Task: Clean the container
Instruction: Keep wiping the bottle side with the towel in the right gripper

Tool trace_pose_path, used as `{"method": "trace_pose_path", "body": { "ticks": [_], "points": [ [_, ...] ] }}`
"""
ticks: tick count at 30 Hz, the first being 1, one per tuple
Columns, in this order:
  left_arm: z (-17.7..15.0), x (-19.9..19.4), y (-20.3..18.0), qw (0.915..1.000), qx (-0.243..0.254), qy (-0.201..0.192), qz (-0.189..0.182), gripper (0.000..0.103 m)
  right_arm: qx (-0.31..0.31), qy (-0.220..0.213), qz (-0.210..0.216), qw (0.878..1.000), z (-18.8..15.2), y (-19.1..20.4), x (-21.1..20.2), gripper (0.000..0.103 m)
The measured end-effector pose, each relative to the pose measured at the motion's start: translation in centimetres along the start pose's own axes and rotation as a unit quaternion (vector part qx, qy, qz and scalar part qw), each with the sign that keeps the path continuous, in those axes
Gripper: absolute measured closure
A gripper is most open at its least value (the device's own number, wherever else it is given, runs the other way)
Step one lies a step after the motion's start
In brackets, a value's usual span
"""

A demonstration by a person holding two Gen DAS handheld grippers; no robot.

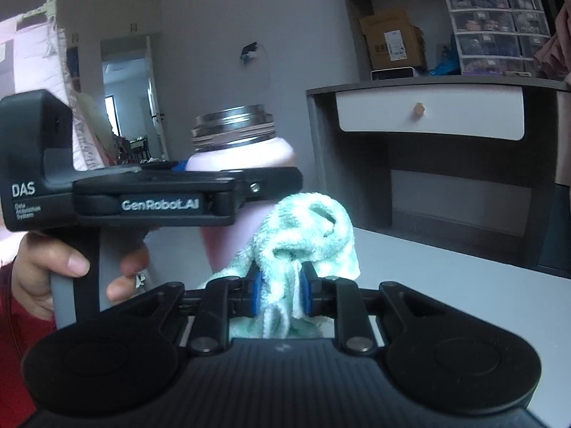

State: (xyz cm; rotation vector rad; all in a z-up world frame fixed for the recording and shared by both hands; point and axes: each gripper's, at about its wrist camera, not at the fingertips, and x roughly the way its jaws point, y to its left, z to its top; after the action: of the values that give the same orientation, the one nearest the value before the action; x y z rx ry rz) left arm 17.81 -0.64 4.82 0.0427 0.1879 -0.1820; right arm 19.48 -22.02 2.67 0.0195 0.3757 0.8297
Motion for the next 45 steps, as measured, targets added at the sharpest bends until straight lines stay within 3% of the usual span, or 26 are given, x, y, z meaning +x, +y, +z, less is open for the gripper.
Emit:
{"method": "trace_pose_path", "body": {
  "ticks": [21,27,35,45],
  "points": [
    [-0.1,0.1,0.1,1.0000,0.002,0.001,-0.001,0.008,-0.025,0.102,-0.001,0.994,-2.9,0.9,3.9,0.080],
    [0.0,0.1,0.1,1.0000,0.003,0.001,0.000,0.008,-0.031,0.106,-0.007,0.994,-3.1,1.4,4.2,0.080],
    [-0.1,0.1,0.2,1.0000,0.003,0.001,-0.001,0.008,-0.021,0.078,0.002,0.997,-2.4,1.5,3.1,0.080],
    [-0.2,0.1,0.4,1.0000,0.001,0.001,-0.001,0.008,-0.005,-0.011,0.010,1.000,-1.0,1.9,0.5,0.080]
  ]
}}
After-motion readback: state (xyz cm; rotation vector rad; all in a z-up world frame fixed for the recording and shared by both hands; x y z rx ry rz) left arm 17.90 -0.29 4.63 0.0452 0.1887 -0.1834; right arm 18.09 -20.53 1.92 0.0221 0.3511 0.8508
